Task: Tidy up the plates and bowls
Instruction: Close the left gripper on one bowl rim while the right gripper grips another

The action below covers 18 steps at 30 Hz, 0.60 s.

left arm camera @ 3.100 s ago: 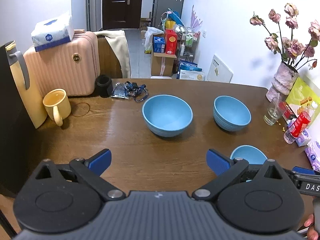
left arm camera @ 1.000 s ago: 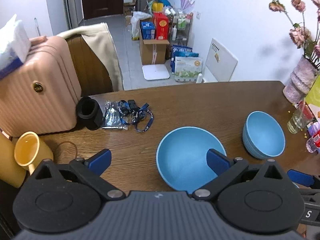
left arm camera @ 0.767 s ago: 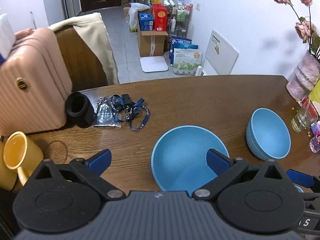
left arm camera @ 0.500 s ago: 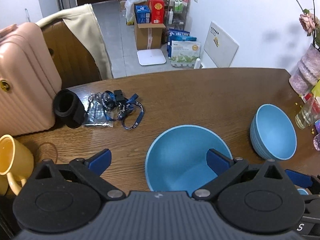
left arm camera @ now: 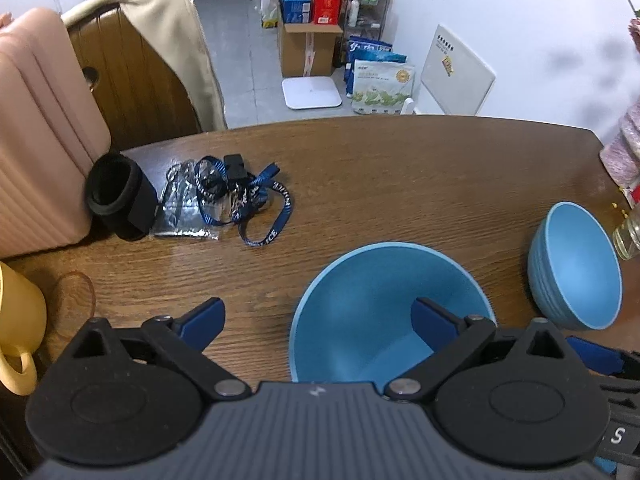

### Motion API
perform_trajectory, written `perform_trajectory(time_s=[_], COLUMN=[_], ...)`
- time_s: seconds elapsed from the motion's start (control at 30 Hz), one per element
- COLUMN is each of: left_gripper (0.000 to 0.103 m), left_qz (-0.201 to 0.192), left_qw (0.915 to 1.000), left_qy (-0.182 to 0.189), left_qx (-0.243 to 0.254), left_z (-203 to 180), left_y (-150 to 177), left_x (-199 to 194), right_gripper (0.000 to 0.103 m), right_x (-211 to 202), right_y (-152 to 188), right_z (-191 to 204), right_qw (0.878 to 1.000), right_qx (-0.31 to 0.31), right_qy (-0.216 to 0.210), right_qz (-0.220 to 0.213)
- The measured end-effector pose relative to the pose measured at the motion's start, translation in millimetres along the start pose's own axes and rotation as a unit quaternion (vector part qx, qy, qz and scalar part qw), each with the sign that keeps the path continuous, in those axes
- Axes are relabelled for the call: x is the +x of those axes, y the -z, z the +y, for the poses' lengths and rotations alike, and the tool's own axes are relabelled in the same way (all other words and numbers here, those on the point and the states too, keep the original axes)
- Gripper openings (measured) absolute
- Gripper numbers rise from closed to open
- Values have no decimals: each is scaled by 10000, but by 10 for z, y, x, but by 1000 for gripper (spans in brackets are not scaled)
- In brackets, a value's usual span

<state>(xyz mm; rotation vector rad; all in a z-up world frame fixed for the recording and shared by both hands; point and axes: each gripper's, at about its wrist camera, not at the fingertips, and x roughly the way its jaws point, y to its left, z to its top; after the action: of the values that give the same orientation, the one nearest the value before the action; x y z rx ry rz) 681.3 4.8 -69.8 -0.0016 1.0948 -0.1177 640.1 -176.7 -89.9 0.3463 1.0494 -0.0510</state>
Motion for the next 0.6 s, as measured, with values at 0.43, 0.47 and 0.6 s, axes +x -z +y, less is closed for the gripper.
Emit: perform_trajectory(time_s=[0.43,0.47,0.6], left_gripper=[67,65,53], left_qz=[378,400,506], left_qw=[9991,9990,9984], left_qy=[-47,-42,1], left_qx=[-210,-217,-237], left_z=[117,116,118], left_y=[23,24,45], left_x=[288,302,354], right_gripper=[49,46,37], right_x=[293,310,385], right_y=[8,10,20], right_z=[52,53,48], right_qw=[9994,9993,9988], right_qx=[-62,-63,-78], right_qy=[-101,-101,-102], right_qz=[325,348,465])
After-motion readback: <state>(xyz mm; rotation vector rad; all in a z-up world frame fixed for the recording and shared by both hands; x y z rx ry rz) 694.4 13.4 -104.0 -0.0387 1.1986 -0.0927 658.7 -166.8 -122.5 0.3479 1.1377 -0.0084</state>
